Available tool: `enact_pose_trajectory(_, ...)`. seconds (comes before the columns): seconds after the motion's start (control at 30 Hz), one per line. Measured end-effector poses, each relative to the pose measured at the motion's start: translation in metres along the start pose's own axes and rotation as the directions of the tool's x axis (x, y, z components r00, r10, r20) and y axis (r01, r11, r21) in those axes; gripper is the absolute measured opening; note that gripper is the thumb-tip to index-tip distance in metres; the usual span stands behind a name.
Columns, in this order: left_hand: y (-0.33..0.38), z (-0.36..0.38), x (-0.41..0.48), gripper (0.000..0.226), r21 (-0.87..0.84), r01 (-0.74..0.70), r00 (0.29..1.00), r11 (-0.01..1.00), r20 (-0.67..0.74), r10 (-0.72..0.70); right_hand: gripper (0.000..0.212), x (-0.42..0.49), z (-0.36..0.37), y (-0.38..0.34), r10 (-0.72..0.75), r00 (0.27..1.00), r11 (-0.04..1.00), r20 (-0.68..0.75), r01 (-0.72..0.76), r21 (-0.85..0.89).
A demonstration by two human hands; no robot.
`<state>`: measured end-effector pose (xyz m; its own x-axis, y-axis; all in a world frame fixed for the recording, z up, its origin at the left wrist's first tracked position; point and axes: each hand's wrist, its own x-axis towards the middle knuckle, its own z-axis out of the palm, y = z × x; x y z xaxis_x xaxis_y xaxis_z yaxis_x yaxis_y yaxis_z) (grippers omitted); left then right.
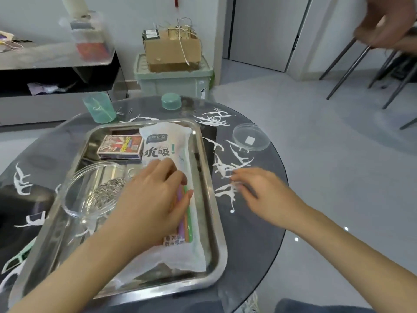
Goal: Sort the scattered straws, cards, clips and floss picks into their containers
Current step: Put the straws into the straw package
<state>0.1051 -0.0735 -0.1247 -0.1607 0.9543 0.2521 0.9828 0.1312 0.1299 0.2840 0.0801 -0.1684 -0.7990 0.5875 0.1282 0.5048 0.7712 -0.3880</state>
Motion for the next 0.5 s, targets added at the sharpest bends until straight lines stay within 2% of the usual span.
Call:
enact_pose_trajectory(0.07,-0.008,0.001,-0.004,0.036,0.059,-0.055,0.998,0.997,0.013,0.054,0.026,0.016,-0.001,0.005,0.058,0.998,0.997,-0.028,-0.060,-0.052)
enact_pose_trajectory(0.13,-0.017,0.004,-0.008,0.046,0.113,-0.097,0.995,0.989,0.020,0.095,0.033,0.022,0.002,0.011,0.048,0.998,0.996,0.039,-0.044,-0.082)
enact_pose_trajectory(0.2,-0.023,0.006,-0.013,0.051,0.154,-0.114,0.993,0.981,0.024,0.111,0.038,0.017,0.002,0.014,0.046,0.997,0.999,0.060,-0.044,-0.027)
enact_pose_trajectory(0.33,-0.023,0.016,-0.018,0.051,0.115,-0.127,0.992,0.985,0.039,0.124,0.033,0.006,-0.010,0.019,0.105,0.989,0.994,-0.103,-0.104,0.021)
enact_pose_trajectory(0.4,-0.020,0.018,-0.018,0.048,0.091,-0.144,0.989,0.985,0.030,0.142,0.023,0.001,-0.012,0.014,0.089,0.995,0.996,-0.052,-0.088,0.013)
enact_pose_trajectory(0.5,-0.020,0.020,-0.018,0.045,0.059,-0.157,0.988,0.986,0.011,0.156,0.020,-0.009,-0.009,0.003,-0.011,0.997,1.000,0.080,0.012,-0.008)
